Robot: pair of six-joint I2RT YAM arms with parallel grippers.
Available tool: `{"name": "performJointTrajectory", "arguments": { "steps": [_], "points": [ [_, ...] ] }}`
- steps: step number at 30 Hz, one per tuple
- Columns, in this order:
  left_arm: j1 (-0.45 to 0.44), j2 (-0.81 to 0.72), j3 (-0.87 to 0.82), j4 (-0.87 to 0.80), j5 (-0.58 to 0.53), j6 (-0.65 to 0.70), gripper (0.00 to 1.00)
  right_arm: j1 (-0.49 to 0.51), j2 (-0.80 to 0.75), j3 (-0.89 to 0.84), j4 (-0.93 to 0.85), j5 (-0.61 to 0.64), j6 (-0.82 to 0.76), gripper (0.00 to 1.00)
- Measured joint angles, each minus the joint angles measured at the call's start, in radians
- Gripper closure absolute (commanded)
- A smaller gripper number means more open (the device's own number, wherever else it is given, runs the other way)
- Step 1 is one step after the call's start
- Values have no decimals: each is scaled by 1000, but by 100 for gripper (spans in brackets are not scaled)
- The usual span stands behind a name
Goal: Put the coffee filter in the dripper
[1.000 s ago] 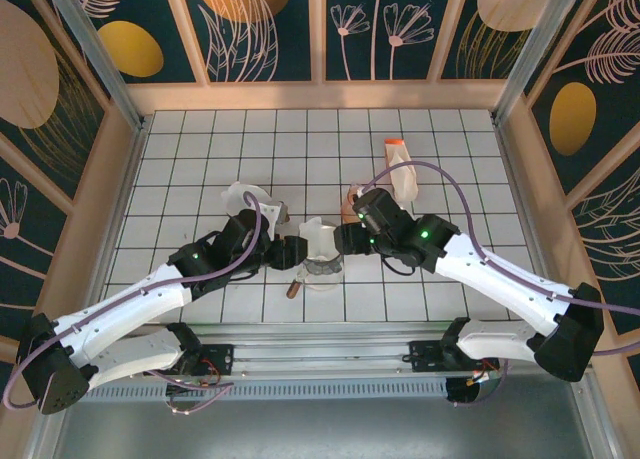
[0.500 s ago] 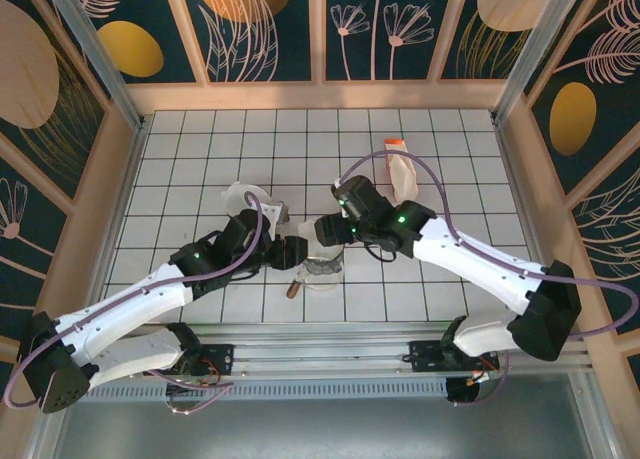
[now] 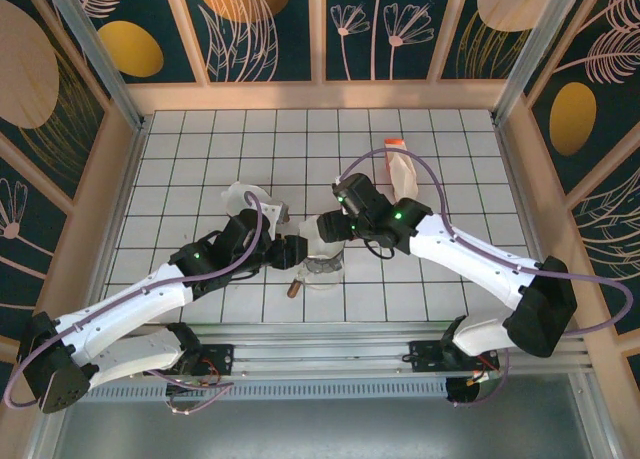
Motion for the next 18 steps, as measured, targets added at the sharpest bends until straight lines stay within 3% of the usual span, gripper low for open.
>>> {"name": "performJointTrajectory", "arguments": {
  "steps": [18],
  "points": [
    [0, 0, 0, -2, -3, -8, 26, 0, -131, -46, 60, 5, 31, 25]
  ]
}}
